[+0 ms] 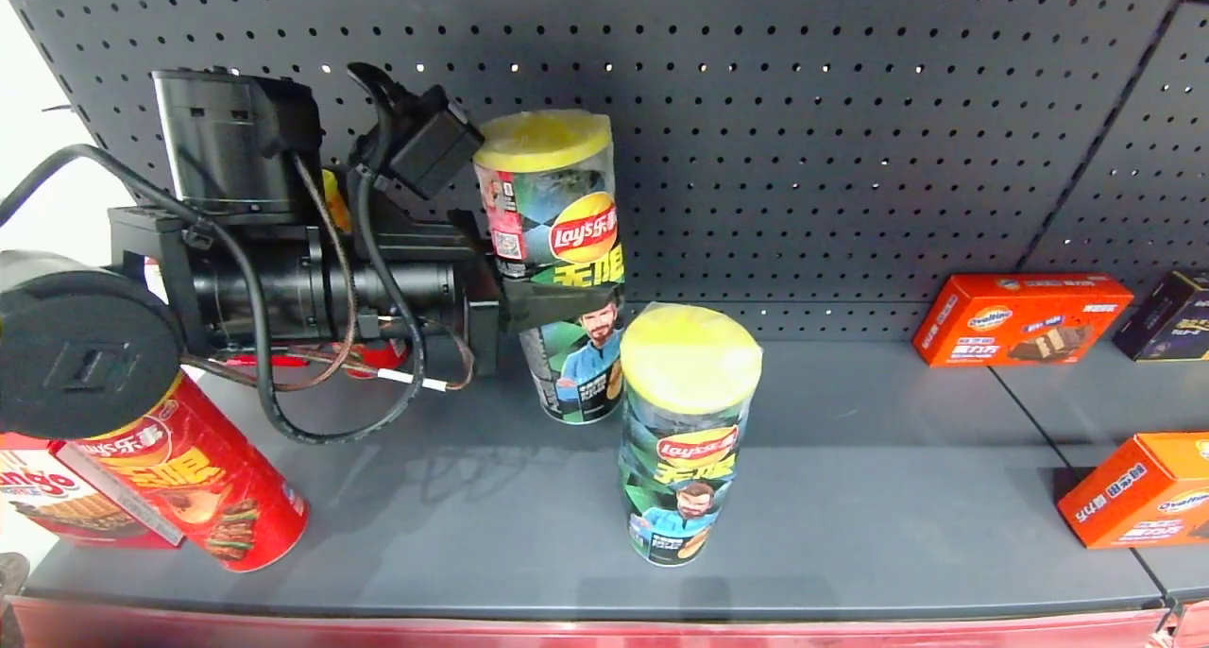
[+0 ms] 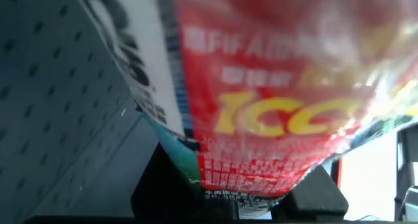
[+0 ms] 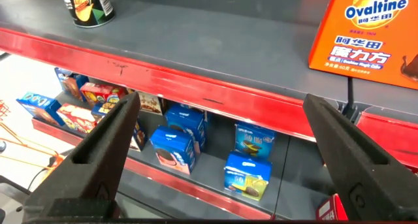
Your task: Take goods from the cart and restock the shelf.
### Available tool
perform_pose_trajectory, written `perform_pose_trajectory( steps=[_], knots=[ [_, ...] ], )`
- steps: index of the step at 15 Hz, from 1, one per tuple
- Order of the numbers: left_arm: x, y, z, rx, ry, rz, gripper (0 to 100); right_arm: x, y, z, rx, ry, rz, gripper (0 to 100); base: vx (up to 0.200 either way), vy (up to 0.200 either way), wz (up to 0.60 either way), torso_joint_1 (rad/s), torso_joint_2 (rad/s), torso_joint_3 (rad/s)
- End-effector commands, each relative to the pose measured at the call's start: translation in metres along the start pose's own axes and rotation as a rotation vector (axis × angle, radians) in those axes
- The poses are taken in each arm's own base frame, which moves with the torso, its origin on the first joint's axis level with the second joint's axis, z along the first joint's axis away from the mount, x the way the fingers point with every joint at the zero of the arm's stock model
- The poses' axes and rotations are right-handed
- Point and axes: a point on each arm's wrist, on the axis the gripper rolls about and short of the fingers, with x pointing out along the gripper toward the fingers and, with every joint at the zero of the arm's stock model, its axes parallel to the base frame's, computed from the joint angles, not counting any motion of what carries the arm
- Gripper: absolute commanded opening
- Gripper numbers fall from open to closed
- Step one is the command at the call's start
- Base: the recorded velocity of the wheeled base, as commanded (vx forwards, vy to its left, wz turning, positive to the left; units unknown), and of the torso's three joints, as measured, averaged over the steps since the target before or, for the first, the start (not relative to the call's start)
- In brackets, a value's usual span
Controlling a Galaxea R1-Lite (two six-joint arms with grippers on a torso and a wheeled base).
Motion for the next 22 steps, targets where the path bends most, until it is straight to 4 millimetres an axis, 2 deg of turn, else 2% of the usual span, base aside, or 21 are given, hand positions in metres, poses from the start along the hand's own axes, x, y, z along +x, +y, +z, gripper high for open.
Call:
perform_pose_trajectory(
  steps=[1, 7, 14, 19, 22],
  knots=[
    [0.012, 0.011, -0.004, -0.002, -0.005, -0.028, 0, 0.000, 0.000, 0.000, 0.000, 0.000, 0.000, 100, 0.000, 0.000, 0.00, 0.000, 0.00, 0.000],
    [0.033, 0.025, -0.007, 0.007, -0.018, -0.072, 0, 0.000, 0.000, 0.000, 0.000, 0.000, 0.000, 100, 0.000, 0.000, 0.00, 0.000, 0.00, 0.000],
    [0.058, 0.045, -0.026, 0.030, -0.005, -0.095, 0, 0.000, 0.000, 0.000, 0.000, 0.000, 0.000, 100, 0.000, 0.000, 0.00, 0.000, 0.00, 0.000],
    [0.078, 0.062, -0.031, 0.048, -0.018, -0.094, 0, 0.000, 0.000, 0.000, 0.000, 0.000, 0.000, 100, 0.000, 0.000, 0.00, 0.000, 0.00, 0.000],
    [0.084, 0.065, -0.036, 0.045, -0.014, -0.098, 0, 0.000, 0.000, 0.000, 0.000, 0.000, 0.000, 100, 0.000, 0.000, 0.00, 0.000, 0.00, 0.000]
  ],
)
